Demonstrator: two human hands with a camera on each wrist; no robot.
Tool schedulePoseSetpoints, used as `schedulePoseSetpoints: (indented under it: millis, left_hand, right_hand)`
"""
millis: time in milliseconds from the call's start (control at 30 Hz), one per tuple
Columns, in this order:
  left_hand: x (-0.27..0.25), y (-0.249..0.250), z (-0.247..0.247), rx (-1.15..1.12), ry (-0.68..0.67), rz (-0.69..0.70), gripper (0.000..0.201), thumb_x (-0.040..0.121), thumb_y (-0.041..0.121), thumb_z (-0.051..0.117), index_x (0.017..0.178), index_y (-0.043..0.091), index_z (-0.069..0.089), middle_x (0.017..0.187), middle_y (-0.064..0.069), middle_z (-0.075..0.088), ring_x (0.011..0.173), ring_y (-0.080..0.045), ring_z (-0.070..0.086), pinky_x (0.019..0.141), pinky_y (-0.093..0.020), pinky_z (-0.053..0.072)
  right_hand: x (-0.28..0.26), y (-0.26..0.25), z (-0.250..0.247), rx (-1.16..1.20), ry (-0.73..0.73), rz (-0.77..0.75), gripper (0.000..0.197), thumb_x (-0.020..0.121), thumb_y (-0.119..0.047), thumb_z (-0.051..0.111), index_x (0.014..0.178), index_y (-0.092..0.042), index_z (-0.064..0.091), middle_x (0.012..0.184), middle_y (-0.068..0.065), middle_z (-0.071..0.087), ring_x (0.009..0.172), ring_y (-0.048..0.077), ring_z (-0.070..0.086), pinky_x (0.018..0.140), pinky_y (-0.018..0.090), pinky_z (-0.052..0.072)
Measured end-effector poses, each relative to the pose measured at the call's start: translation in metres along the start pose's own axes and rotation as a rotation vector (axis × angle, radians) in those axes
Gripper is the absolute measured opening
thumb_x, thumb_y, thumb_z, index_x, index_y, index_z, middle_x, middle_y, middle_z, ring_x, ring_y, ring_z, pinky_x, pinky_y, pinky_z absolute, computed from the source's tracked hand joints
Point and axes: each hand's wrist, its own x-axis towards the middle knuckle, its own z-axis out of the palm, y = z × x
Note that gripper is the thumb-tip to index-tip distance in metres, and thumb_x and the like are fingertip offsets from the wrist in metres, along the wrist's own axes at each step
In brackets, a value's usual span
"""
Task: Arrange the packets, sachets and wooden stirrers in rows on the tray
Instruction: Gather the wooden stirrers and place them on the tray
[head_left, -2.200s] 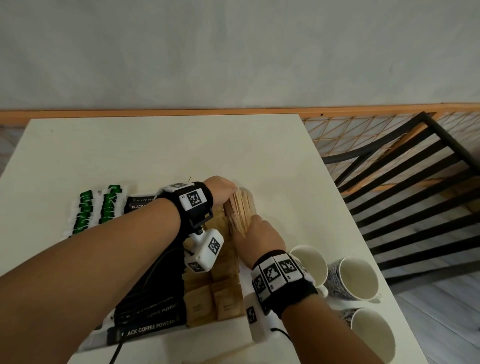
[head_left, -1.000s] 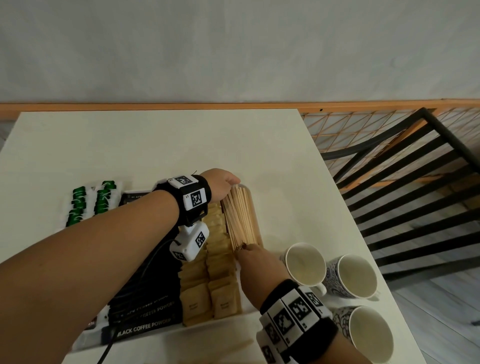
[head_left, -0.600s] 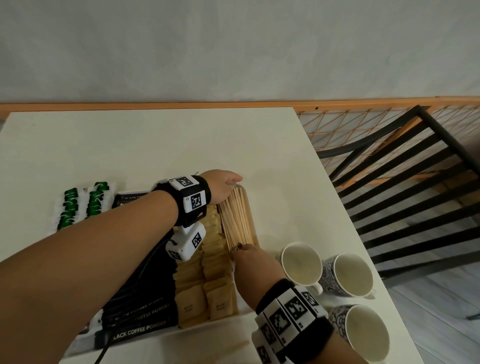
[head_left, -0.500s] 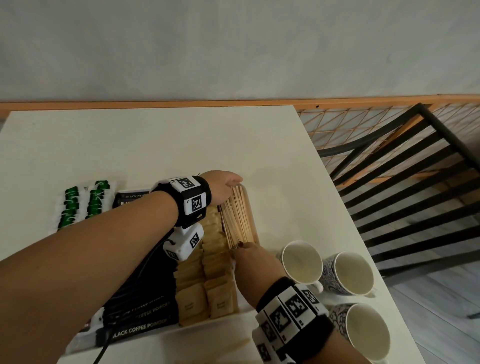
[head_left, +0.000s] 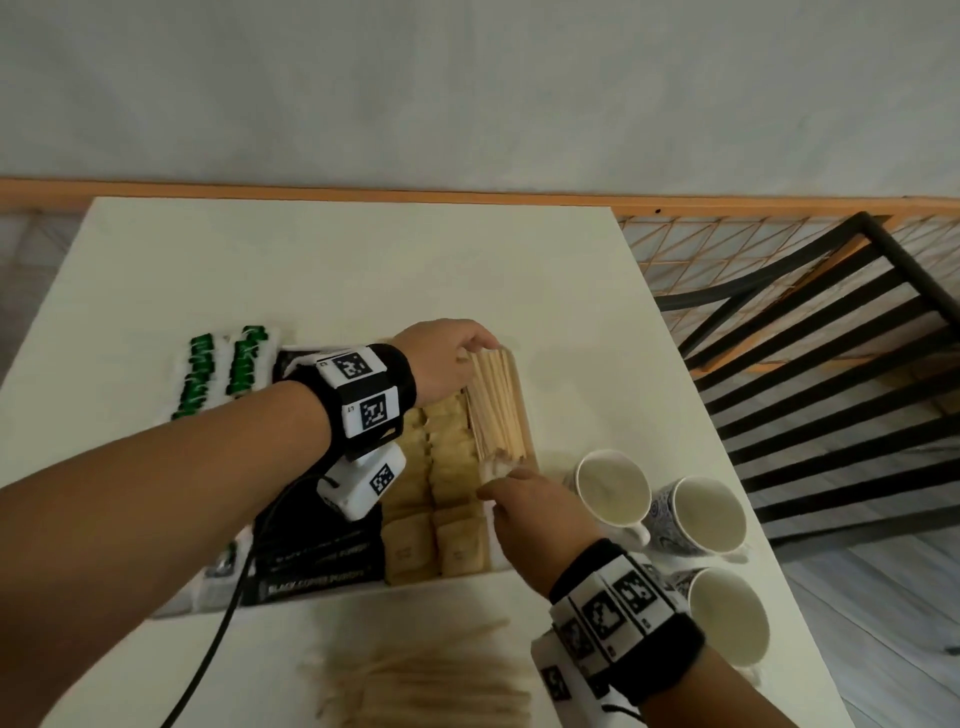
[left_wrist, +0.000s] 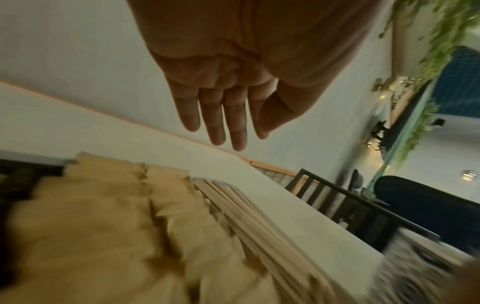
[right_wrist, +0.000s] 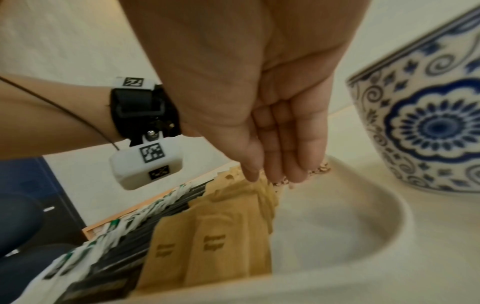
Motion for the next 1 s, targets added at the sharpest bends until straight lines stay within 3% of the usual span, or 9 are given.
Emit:
schedulePoseSetpoints:
  millis: [133, 267, 367, 467, 533, 600, 667, 767, 1000]
  left_hand:
    - [-0.079, -0.006, 0.006, 0.094, -0.048, 0.138, 0.03, 0.089, 0.015, 0.054, 0.114, 0.028, 0.063, 0.112, 0.009, 0.059, 0.104, -0.007, 0.053, 0.092, -0.023, 0.04]
    - [-0.154, -0.031, 0.031, 0.18, -0.188, 0.19, 0.027, 0.087, 0.033, 0.065, 0.113, 0.028, 0.064, 0.106, 0.014, 0.055, 0.1, -0.004, 0.049, 0.09, -0.022, 0.04]
    - [-0.198, -0.044, 0.057, 0.32, -0.314, 0.125, 0.052, 0.08, 0.055, 0.065, 0.125, 0.033, 0.052, 0.119, 0.011, 0.048, 0.111, -0.009, 0.042, 0.097, -0.025, 0.036]
    - [-0.23, -0.051, 0.087, 0.372, -0.307, 0.093, 0.09, 0.065, 0.066, 0.07, 0.139, 0.029, 0.037, 0.134, 0.008, 0.036, 0.124, -0.011, 0.033, 0.108, -0.027, 0.03]
    - [-0.244, -0.054, 0.105, 0.424, -0.318, 0.04, 0.112, 0.058, 0.07, 0.071, 0.148, 0.025, 0.019, 0.15, 0.003, 0.017, 0.137, -0.015, 0.019, 0.116, -0.027, 0.017]
    - [-0.25, -0.055, 0.116, 0.472, -0.316, 0.006, 0.119, 0.06, 0.068, 0.07, 0.151, 0.023, 0.008, 0.156, 0.001, 0.003, 0.142, -0.018, 0.007, 0.117, -0.028, 0.008]
    - [-0.251, -0.06, 0.123, 0.502, -0.257, 0.044, 0.112, 0.062, 0.064, 0.068, 0.15, 0.02, 0.014, 0.153, -0.002, 0.012, 0.14, -0.022, 0.016, 0.117, -0.031, 0.015]
    - [-0.247, -0.062, 0.121, 0.468, -0.169, 0.098, 0.084, 0.073, 0.054, 0.065, 0.143, 0.018, 0.035, 0.137, -0.003, 0.039, 0.122, -0.023, 0.04, 0.103, -0.034, 0.037]
    - [-0.232, -0.053, 0.108, 0.54, -0.199, 0.004, 0.048, 0.085, 0.041, 0.058, 0.127, 0.021, 0.046, 0.12, 0.0, 0.044, 0.112, -0.021, 0.043, 0.091, -0.036, 0.044]
  right_hand:
    - [-0.037, -0.008, 0.008, 0.012, -0.002, -0.115, 0.036, 0.098, -0.023, 0.038, 0.128, -0.031, 0.056, 0.122, -0.004, 0.055, 0.11, 0.017, 0.055, 0.089, 0.032, 0.047]
    - [-0.068, -0.012, 0.032, -0.065, -0.104, -0.214, 0.041, 0.093, -0.043, 0.049, 0.133, -0.035, 0.046, 0.13, -0.006, 0.049, 0.116, 0.015, 0.05, 0.092, 0.031, 0.045]
    - [-0.084, -0.012, 0.055, -0.144, -0.167, -0.275, 0.074, 0.079, -0.06, 0.06, 0.142, -0.033, 0.033, 0.139, -0.006, 0.039, 0.125, 0.017, 0.041, 0.1, 0.033, 0.041]
    - [-0.097, -0.016, 0.076, -0.237, -0.132, -0.296, 0.111, 0.059, -0.077, 0.065, 0.147, -0.03, 0.017, 0.149, -0.004, 0.025, 0.134, 0.02, 0.028, 0.112, 0.04, 0.028]
    - [-0.102, -0.02, 0.087, -0.301, -0.123, -0.257, 0.123, 0.054, -0.08, 0.065, 0.149, -0.029, 0.005, 0.153, -0.002, 0.015, 0.14, 0.024, 0.017, 0.115, 0.049, 0.019]
    - [-0.104, -0.023, 0.095, -0.35, -0.117, -0.208, 0.126, 0.055, -0.078, 0.066, 0.149, -0.027, 0.0, 0.154, 0.001, 0.01, 0.14, 0.026, 0.014, 0.113, 0.053, 0.018]
    - [-0.103, -0.026, 0.099, -0.372, -0.098, -0.176, 0.124, 0.056, -0.076, 0.067, 0.15, -0.025, 0.005, 0.15, 0.001, 0.015, 0.135, 0.028, 0.021, 0.107, 0.049, 0.03]
    - [-0.093, -0.029, 0.098, -0.327, -0.07, -0.162, 0.104, 0.063, -0.069, 0.068, 0.145, -0.026, 0.021, 0.139, -0.001, 0.028, 0.122, 0.025, 0.034, 0.094, 0.042, 0.043]
    - [-0.07, -0.037, 0.087, -0.238, -0.036, -0.15, 0.054, 0.081, -0.039, 0.064, 0.128, -0.024, 0.044, 0.124, -0.001, 0.045, 0.116, 0.021, 0.045, 0.09, 0.037, 0.047]
